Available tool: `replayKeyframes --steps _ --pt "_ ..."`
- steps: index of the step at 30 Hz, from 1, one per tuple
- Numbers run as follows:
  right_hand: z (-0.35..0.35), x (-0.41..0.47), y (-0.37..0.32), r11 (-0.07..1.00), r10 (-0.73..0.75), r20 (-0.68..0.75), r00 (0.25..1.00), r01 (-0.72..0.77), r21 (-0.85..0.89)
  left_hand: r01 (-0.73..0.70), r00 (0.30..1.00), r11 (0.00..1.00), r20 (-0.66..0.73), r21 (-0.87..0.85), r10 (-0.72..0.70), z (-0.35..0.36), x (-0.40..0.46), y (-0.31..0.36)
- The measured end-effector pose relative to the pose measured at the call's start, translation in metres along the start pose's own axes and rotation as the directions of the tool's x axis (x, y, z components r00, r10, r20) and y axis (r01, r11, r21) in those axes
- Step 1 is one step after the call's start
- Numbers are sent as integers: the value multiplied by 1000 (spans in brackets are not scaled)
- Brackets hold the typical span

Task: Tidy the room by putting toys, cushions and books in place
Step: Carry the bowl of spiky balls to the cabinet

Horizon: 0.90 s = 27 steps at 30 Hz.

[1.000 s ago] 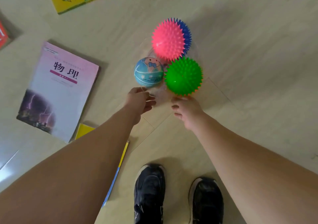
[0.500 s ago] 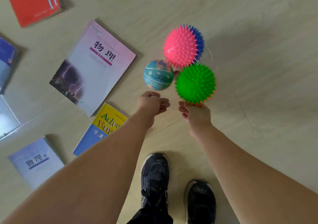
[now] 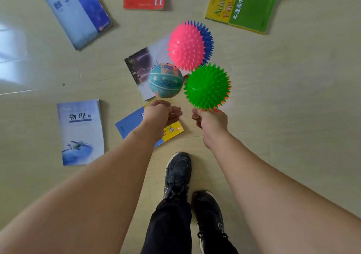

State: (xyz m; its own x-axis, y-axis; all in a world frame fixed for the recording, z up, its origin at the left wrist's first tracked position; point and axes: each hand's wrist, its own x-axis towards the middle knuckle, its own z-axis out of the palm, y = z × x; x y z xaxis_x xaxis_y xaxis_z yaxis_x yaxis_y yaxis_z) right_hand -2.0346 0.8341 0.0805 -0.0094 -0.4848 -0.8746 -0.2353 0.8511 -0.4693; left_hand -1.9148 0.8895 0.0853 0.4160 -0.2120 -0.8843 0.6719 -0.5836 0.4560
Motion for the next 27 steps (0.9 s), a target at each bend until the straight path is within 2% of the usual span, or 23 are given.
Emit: replayKeyframes --steps 9,13,17,21,27 --pt "-4 -259 -95 985 18 122 992 4 -173 -109 994 992 -30 -63 107 -98 -259 87" --pt "-15 -410 -131 958 -51 192 980 102 -267 -194 977 973 -116 -125 179 -152 -400 113" --pt "-19 -502 -136 953 -81 265 961 153 -262 -279 951 944 -188 -175 246 -185 -494 116" --pt "-10 -575 -123 930 -109 367 924 225 -290 -358 914 906 -283 -226 290 -233 -560 105" --pt "40 -650 -90 850 -146 532 834 381 -363 -415 870 831 -430 -371 243 -320 -608 84"
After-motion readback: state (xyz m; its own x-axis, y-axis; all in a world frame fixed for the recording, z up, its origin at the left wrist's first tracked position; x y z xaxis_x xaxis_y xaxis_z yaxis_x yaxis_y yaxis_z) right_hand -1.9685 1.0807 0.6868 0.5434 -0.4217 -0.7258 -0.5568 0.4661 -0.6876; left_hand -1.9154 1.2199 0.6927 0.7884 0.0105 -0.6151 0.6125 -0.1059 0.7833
